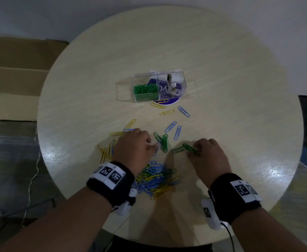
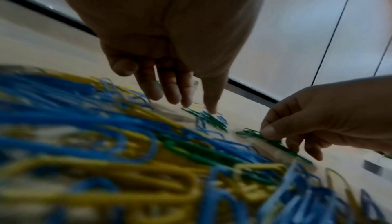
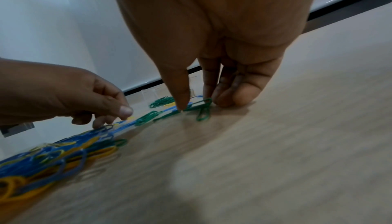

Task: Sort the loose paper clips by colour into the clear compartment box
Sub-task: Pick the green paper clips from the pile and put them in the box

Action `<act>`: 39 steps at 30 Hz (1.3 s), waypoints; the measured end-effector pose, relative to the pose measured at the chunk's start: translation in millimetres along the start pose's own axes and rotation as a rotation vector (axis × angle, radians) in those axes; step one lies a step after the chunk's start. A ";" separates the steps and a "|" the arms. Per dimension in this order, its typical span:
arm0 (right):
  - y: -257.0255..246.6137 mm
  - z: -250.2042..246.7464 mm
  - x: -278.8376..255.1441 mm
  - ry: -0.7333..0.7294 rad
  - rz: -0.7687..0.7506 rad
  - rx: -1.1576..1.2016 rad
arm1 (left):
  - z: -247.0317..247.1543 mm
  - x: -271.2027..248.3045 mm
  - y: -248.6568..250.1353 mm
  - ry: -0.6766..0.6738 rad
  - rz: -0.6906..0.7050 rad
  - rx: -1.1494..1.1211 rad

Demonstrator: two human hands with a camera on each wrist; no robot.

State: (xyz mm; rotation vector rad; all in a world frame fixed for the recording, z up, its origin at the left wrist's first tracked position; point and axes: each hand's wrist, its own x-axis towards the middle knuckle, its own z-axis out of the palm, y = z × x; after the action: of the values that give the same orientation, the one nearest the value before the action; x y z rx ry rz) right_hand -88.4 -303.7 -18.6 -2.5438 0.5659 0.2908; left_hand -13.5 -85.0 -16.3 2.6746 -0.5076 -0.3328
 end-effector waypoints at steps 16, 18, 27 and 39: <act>6.7 -8.6 -4.0 -0.031 0.067 -0.096 | 7.7 26.6 45.1 -0.115 -0.068 0.262; 2.1 -5.0 -5.6 -0.053 0.028 -0.118 | 13.9 26.5 50.8 -0.135 -0.022 0.261; -6.4 1.7 -11.1 -0.095 -0.131 -0.227 | 11.4 17.0 39.0 -0.242 0.096 0.319; -11.1 -15.6 1.2 -0.113 -0.147 -0.190 | -6.4 22.9 20.1 -0.298 0.116 0.256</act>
State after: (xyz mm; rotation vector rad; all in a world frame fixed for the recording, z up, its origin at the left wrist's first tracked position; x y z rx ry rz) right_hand -80.9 -303.7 -0.9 -2.7133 0.3189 0.4514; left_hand 3.1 -109.1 -5.6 2.8371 -0.8420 -0.6796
